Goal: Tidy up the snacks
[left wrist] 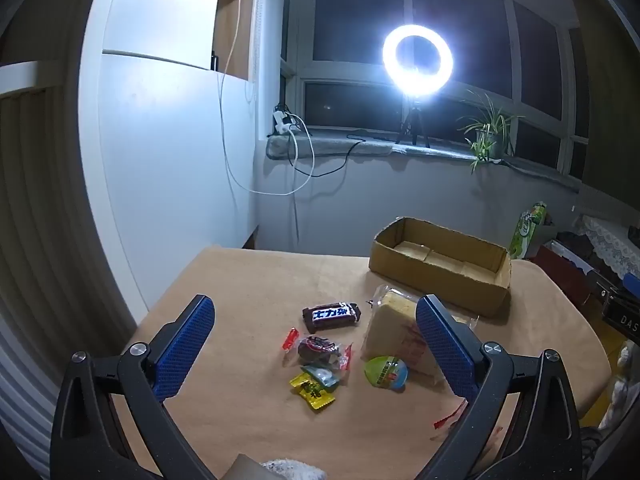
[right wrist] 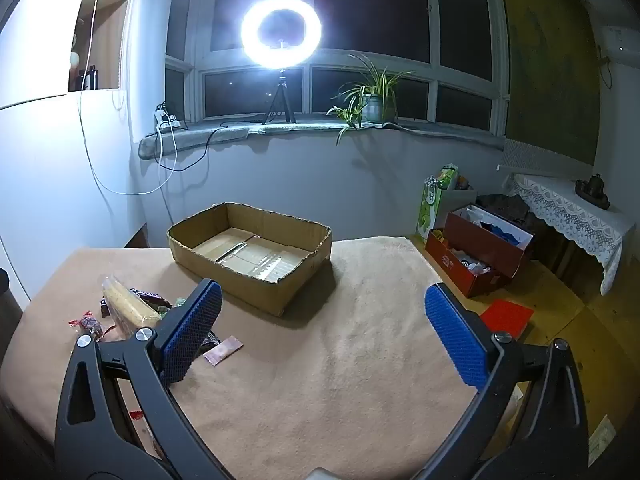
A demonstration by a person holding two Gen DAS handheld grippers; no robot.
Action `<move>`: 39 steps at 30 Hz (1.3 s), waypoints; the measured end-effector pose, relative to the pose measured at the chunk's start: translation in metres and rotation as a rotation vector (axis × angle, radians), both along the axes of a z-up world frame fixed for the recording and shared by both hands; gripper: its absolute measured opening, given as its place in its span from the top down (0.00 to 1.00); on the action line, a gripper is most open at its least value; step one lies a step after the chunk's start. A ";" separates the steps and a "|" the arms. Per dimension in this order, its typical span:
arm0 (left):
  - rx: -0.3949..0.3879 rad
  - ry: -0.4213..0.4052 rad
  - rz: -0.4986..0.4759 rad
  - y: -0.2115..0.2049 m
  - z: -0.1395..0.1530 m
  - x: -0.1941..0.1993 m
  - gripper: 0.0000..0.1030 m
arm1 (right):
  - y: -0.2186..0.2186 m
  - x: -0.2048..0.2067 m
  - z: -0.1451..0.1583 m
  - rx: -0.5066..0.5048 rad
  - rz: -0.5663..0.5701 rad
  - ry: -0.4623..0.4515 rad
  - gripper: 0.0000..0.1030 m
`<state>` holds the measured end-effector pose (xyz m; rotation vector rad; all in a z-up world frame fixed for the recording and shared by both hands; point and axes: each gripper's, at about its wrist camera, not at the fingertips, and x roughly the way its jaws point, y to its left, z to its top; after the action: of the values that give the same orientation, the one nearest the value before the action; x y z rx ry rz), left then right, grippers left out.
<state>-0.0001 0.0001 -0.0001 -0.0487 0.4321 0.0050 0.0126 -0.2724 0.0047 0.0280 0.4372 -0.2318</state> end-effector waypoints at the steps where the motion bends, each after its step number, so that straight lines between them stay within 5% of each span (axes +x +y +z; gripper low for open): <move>1: -0.008 -0.001 0.002 0.000 0.000 0.000 0.02 | 0.000 0.000 0.000 -0.002 0.000 0.000 0.00; 39: 0.006 0.031 -0.011 -0.006 -0.008 -0.001 0.02 | -0.003 0.001 -0.007 0.011 0.006 0.024 0.00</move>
<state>-0.0007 -0.0060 -0.0083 -0.0399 0.4630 -0.0038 0.0135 -0.2754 -0.0021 0.0351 0.4621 -0.2242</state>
